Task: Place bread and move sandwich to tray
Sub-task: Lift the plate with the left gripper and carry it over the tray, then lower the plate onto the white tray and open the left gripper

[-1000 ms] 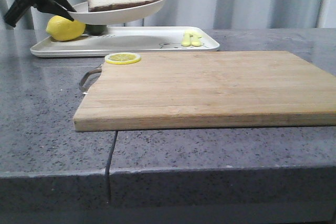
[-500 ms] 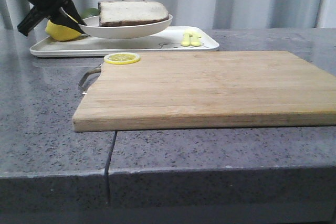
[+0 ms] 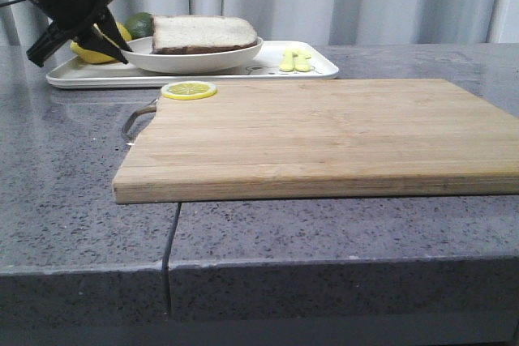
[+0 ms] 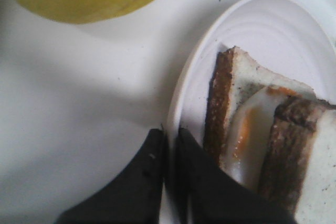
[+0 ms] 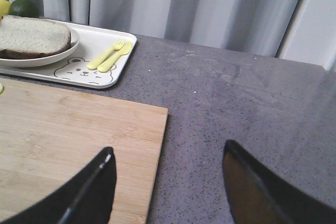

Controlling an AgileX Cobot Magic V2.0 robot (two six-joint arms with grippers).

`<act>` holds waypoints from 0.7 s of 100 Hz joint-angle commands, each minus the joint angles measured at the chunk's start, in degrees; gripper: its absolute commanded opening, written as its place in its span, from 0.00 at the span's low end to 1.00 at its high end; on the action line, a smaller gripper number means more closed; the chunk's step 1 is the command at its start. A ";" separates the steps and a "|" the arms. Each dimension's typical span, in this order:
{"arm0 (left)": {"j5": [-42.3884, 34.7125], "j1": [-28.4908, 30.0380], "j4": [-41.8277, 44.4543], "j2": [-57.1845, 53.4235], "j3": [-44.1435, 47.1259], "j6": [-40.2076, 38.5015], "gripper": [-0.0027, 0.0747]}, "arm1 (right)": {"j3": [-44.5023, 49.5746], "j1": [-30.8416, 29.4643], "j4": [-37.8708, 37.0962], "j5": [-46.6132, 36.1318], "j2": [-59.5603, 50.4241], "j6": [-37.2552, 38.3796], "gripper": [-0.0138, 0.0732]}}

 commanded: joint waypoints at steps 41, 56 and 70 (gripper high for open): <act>-3.59 -0.44 -2.91 -2.39 -2.25 -0.80 0.01 | -1.52 -0.36 -0.73 -3.81 0.12 0.20 0.67; -3.59 -0.44 -2.91 -2.39 -2.25 -0.80 0.01 | -1.52 -0.36 -0.73 -3.81 0.12 0.20 0.67; -3.49 -0.44 -2.82 -2.39 -2.25 -0.80 0.01 | -1.52 -0.36 -0.73 -3.81 0.12 0.20 0.67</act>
